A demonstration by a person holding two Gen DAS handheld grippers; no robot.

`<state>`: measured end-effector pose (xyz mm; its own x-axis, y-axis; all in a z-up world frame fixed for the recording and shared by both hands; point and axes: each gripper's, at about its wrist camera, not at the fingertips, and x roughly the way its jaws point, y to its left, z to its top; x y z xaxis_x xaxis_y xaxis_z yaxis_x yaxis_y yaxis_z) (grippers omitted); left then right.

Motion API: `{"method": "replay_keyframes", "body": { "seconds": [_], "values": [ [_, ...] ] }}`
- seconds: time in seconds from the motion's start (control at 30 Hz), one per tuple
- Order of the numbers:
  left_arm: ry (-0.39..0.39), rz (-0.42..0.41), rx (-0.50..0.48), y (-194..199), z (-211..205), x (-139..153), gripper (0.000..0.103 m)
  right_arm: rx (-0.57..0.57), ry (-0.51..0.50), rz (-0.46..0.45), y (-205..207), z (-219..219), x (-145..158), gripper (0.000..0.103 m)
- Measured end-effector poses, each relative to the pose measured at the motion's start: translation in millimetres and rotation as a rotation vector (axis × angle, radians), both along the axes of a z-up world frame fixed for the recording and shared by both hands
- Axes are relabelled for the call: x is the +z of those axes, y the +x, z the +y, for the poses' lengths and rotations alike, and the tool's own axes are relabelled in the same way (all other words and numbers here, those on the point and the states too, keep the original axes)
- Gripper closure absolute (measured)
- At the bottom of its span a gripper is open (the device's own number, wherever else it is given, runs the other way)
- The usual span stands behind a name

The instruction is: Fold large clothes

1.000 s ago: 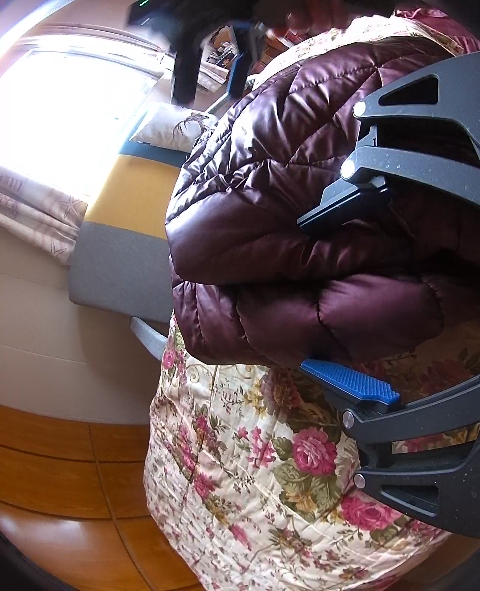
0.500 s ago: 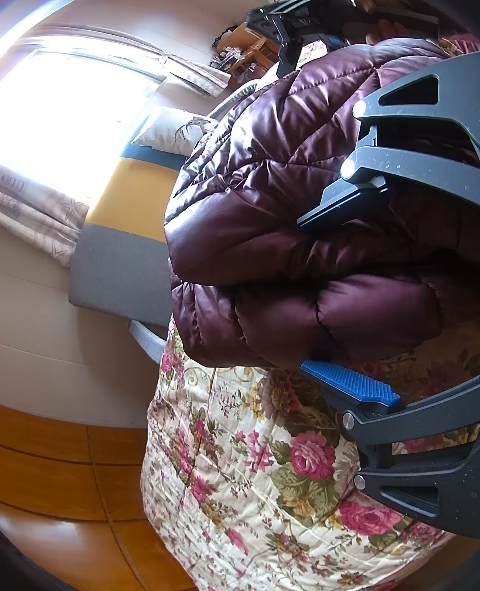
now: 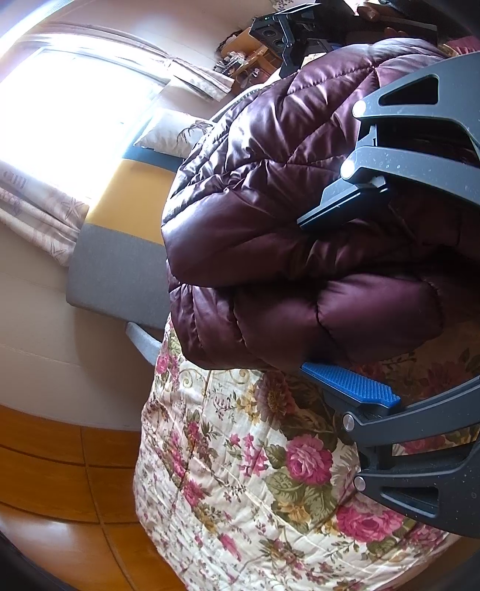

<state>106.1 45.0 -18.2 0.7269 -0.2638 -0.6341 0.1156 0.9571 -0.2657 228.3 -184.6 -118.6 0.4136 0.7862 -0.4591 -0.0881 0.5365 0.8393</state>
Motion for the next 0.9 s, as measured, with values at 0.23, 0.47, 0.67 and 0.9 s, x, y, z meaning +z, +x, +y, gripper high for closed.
{"method": "replay_keyframes", "body": {
  "seconds": [0.23, 0.47, 0.67, 0.9],
  "values": [
    [-0.086, 0.017, 0.000, 2, 13, -9, 0.032, 0.028, -0.095, -0.045, 8, 23, 24, 0.005],
    [-0.205, -0.017, -0.041, 8, -6, 0, 0.036, 0.019, -0.200, -0.195, -12, 28, 78, 0.026],
    [-0.190, -0.034, -0.221, 40, -102, 23, 0.037, -0.187, -0.255, -0.289, -58, -50, 115, 0.028],
    [0.040, -0.013, -0.525, 54, -278, 20, 0.038, -0.478, -0.313, -0.171, -130, -159, 78, 0.029]
  ]
}}
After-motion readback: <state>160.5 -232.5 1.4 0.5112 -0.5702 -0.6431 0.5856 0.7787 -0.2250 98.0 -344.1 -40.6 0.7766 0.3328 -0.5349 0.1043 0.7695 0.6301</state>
